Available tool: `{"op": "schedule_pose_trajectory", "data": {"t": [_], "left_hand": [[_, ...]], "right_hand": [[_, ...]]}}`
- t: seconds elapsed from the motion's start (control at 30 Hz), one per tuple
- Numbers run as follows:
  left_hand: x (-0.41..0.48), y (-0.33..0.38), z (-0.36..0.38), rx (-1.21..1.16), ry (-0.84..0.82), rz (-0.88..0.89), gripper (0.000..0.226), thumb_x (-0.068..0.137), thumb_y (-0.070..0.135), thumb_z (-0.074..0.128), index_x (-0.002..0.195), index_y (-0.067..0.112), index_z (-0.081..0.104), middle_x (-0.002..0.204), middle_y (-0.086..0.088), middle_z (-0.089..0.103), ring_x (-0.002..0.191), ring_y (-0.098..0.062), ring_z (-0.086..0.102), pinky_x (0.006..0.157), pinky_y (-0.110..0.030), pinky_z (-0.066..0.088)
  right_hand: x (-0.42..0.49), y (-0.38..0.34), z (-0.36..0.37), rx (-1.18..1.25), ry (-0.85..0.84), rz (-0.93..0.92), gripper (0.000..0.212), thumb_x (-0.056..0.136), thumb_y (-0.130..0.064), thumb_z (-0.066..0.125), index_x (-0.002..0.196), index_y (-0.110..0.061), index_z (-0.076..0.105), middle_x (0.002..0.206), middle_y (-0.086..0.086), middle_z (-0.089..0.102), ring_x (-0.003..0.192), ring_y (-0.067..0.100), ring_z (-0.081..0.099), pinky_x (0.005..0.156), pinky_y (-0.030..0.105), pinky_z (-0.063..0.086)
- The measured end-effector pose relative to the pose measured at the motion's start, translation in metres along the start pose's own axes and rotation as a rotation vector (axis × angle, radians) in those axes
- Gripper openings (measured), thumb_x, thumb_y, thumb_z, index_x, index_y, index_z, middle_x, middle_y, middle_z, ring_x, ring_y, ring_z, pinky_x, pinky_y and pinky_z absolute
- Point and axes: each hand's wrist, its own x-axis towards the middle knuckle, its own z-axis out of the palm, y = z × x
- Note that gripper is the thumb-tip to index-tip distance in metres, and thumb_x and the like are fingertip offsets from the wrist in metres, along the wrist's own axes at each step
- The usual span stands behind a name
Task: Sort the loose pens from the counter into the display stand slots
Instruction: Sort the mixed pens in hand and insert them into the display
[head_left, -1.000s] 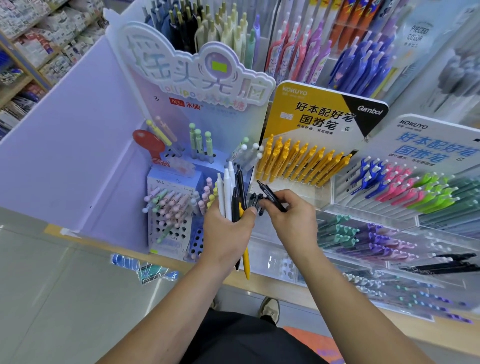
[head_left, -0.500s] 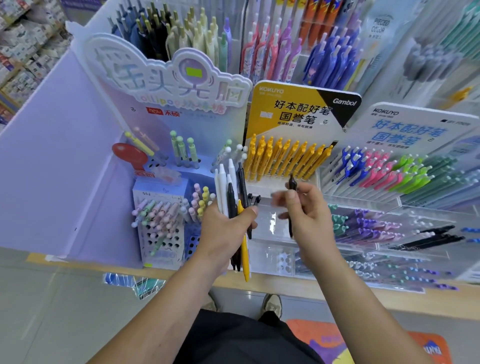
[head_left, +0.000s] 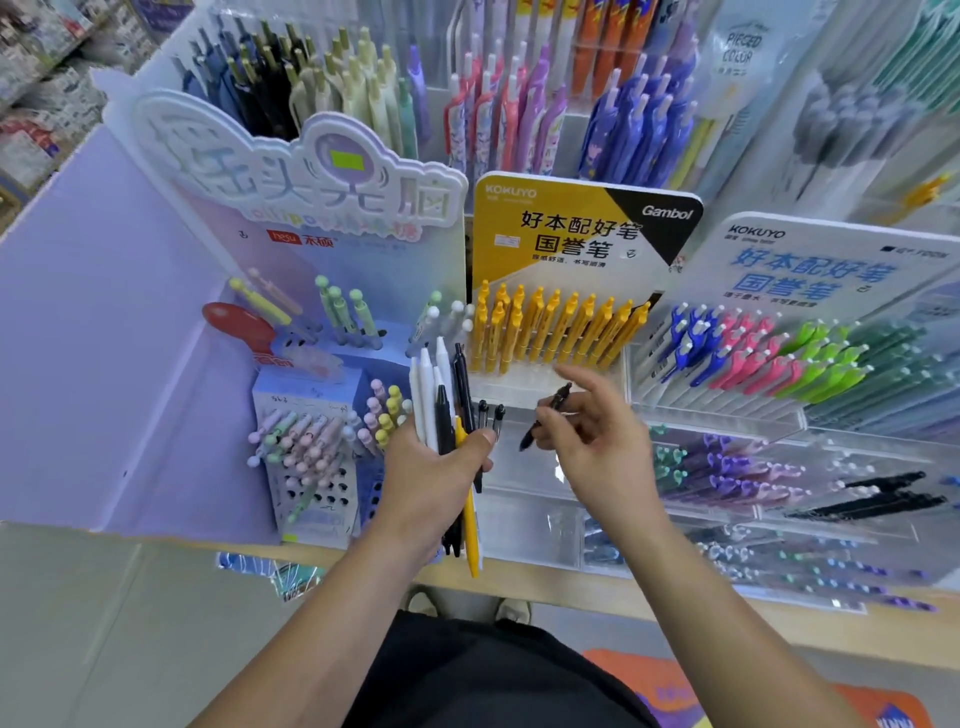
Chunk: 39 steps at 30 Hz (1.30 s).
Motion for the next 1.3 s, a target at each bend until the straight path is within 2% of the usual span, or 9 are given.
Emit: {"op": "schedule_pose_trajectory", "data": {"t": [0.13, 0.23, 0.4, 0.57, 0.63, 0.77, 0.9, 1.17, 1.3], "left_hand": [[-0.003, -0.002, 0.006, -0.01, 0.048, 0.016, 0.015, 0.09, 0.018, 0.081, 0.099, 0.013, 0.069, 0.081, -0.009, 0.077, 0.069, -0.011, 0.076, 0.058, -0.012, 0.052], [-0.003, -0.005, 0.01, -0.005, 0.067, 0.011, 0.019, 0.091, 0.02, 0.08, 0.104, 0.013, 0.068, 0.084, -0.009, 0.077, 0.071, -0.01, 0.075, 0.058, -0.009, 0.051], [-0.003, -0.008, 0.012, -0.039, 0.062, 0.006, 0.022, 0.09, 0.021, 0.08, 0.107, 0.009, 0.07, 0.084, -0.009, 0.077, 0.073, -0.012, 0.076, 0.067, -0.02, 0.053], [-0.002, -0.003, 0.011, -0.056, 0.051, 0.028, 0.012, 0.091, 0.018, 0.079, 0.096, 0.01, 0.072, 0.075, -0.009, 0.076, 0.072, -0.016, 0.075, 0.063, -0.017, 0.054], [-0.001, -0.002, 0.01, -0.073, 0.049, 0.03, 0.014, 0.091, 0.016, 0.08, 0.094, 0.006, 0.072, 0.074, -0.01, 0.076, 0.068, -0.014, 0.074, 0.061, -0.016, 0.054], [-0.001, 0.0, 0.011, -0.112, 0.005, 0.017, 0.017, 0.09, 0.016, 0.08, 0.094, 0.001, 0.072, 0.074, -0.014, 0.076, 0.072, -0.021, 0.074, 0.077, -0.034, 0.061], [-0.003, 0.004, 0.006, -0.14, -0.004, 0.016, 0.014, 0.092, 0.012, 0.078, 0.085, 0.002, 0.072, 0.072, -0.015, 0.075, 0.068, -0.016, 0.072, 0.064, -0.016, 0.055], [-0.002, 0.008, 0.005, -0.177, 0.021, 0.028, 0.021, 0.092, 0.011, 0.078, 0.098, -0.007, 0.07, 0.073, -0.015, 0.075, 0.067, -0.015, 0.072, 0.062, -0.015, 0.054], [-0.002, 0.011, 0.008, -0.228, 0.016, 0.002, 0.023, 0.091, 0.012, 0.078, 0.1, -0.008, 0.071, 0.077, -0.017, 0.076, 0.071, -0.02, 0.074, 0.074, -0.032, 0.059]], "right_hand": [[0.003, 0.009, 0.005, 0.092, 0.009, -0.02, 0.027, 0.095, 0.001, 0.068, 0.111, -0.02, 0.065, 0.092, 0.003, 0.073, 0.084, 0.02, 0.075, 0.08, 0.04, 0.063], [0.005, 0.016, 0.008, 0.01, -0.007, -0.06, 0.025, 0.094, -0.001, 0.07, 0.108, -0.021, 0.065, 0.094, -0.002, 0.073, 0.084, 0.013, 0.075, 0.08, 0.034, 0.062], [0.007, 0.026, 0.011, -0.236, -0.036, -0.159, 0.027, 0.094, -0.012, 0.073, 0.119, -0.02, 0.069, 0.093, -0.007, 0.074, 0.085, 0.006, 0.07, 0.08, 0.034, 0.057], [0.002, 0.022, 0.019, -0.351, 0.007, -0.261, 0.035, 0.098, -0.016, 0.07, 0.133, -0.018, 0.067, 0.103, -0.003, 0.072, 0.091, 0.009, 0.067, 0.081, 0.031, 0.057], [0.001, 0.018, 0.021, -0.324, 0.038, -0.192, 0.032, 0.095, -0.015, 0.073, 0.127, -0.018, 0.069, 0.102, -0.005, 0.073, 0.091, 0.006, 0.069, 0.082, 0.03, 0.058], [0.007, 0.012, 0.021, -0.337, 0.025, -0.063, 0.014, 0.092, -0.016, 0.076, 0.106, -0.016, 0.073, 0.093, -0.004, 0.077, 0.086, 0.01, 0.072, 0.081, 0.037, 0.059], [0.011, 0.008, 0.026, -0.413, 0.013, -0.072, 0.007, 0.089, -0.012, 0.077, 0.097, -0.013, 0.077, 0.084, 0.0, 0.078, 0.08, 0.017, 0.072, 0.076, 0.042, 0.059], [0.011, 0.006, 0.024, -0.419, 0.014, -0.039, 0.013, 0.087, -0.018, 0.081, 0.097, -0.012, 0.077, 0.084, 0.002, 0.077, 0.08, 0.019, 0.072, 0.077, 0.042, 0.059], [-0.005, -0.011, 0.018, -0.351, 0.064, -0.027, 0.024, 0.084, -0.034, 0.084, 0.099, -0.018, 0.076, 0.086, -0.007, 0.076, 0.077, 0.006, 0.069, 0.072, 0.029, 0.058]]}}
